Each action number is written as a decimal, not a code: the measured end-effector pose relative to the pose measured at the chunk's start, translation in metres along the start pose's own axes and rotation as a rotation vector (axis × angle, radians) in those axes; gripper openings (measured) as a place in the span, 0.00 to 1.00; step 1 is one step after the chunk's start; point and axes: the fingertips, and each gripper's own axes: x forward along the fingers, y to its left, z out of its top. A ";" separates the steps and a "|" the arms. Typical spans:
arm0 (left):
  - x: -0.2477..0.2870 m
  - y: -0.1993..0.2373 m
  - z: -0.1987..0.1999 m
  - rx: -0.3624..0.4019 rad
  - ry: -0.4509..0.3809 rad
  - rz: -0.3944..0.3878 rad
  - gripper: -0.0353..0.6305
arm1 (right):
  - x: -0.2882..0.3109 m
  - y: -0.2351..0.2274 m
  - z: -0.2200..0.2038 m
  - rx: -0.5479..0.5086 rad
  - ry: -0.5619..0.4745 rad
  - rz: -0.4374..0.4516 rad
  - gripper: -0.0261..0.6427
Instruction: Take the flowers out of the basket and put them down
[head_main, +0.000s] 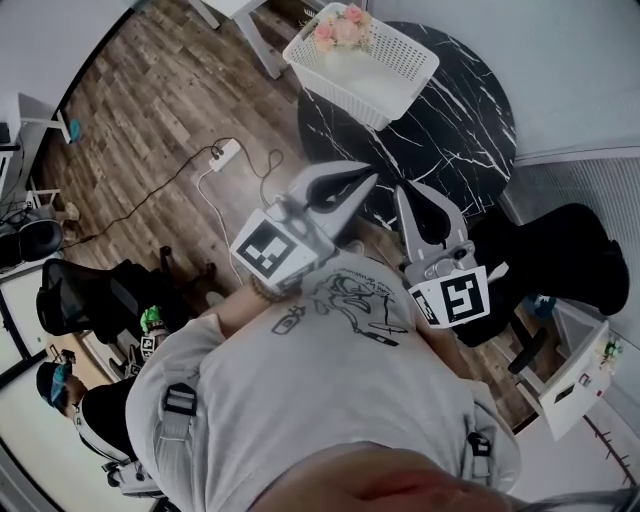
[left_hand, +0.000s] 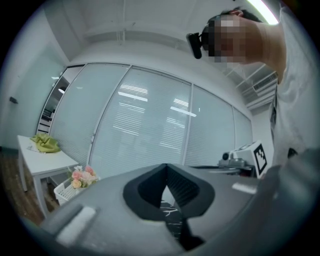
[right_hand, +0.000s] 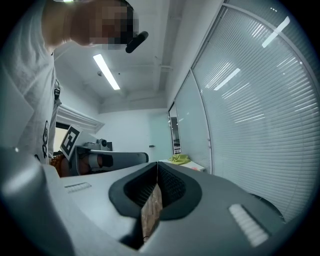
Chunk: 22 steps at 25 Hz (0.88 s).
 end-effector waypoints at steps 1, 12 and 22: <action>0.001 0.010 -0.001 0.001 0.005 0.006 0.06 | 0.008 -0.004 0.000 0.000 0.001 0.001 0.05; 0.020 0.110 0.005 -0.005 0.049 0.030 0.06 | 0.091 -0.047 -0.007 -0.030 0.048 -0.039 0.16; 0.035 0.200 -0.006 0.022 0.112 0.062 0.06 | 0.160 -0.089 -0.028 -0.058 0.106 -0.064 0.27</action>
